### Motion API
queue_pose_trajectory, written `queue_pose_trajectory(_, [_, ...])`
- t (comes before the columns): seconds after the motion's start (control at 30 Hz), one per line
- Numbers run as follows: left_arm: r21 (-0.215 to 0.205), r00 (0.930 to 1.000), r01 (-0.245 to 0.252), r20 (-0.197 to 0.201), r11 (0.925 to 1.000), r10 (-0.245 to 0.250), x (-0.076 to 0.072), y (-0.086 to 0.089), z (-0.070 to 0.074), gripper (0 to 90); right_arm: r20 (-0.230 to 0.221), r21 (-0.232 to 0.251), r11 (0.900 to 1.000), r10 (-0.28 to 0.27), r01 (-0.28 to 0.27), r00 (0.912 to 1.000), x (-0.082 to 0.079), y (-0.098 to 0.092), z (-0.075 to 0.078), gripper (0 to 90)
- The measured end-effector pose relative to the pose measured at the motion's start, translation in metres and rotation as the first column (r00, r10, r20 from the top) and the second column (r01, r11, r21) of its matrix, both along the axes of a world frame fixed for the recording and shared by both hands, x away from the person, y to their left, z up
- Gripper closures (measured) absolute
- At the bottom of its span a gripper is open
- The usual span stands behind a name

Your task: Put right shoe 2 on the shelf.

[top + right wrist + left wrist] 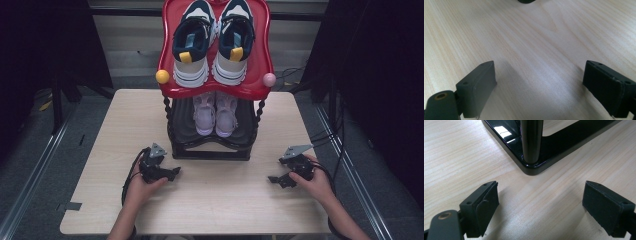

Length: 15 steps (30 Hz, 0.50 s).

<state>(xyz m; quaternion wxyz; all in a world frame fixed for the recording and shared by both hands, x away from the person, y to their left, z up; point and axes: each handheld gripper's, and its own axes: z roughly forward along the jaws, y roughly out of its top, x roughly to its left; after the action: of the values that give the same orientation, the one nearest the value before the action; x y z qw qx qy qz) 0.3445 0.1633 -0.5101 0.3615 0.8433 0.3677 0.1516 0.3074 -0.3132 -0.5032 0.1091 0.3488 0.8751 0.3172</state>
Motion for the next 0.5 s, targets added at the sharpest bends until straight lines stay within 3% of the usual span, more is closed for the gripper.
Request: queue_pose_trajectory(0.5, [0.004,1.0000,-0.001,0.001,1.0000,0.001,-0.0003,0.0000,0.0002,13.3,0.068,0.066,0.997,-0.044,0.040,0.9967,-0.0088,-0.0051,-0.0074,10.3])
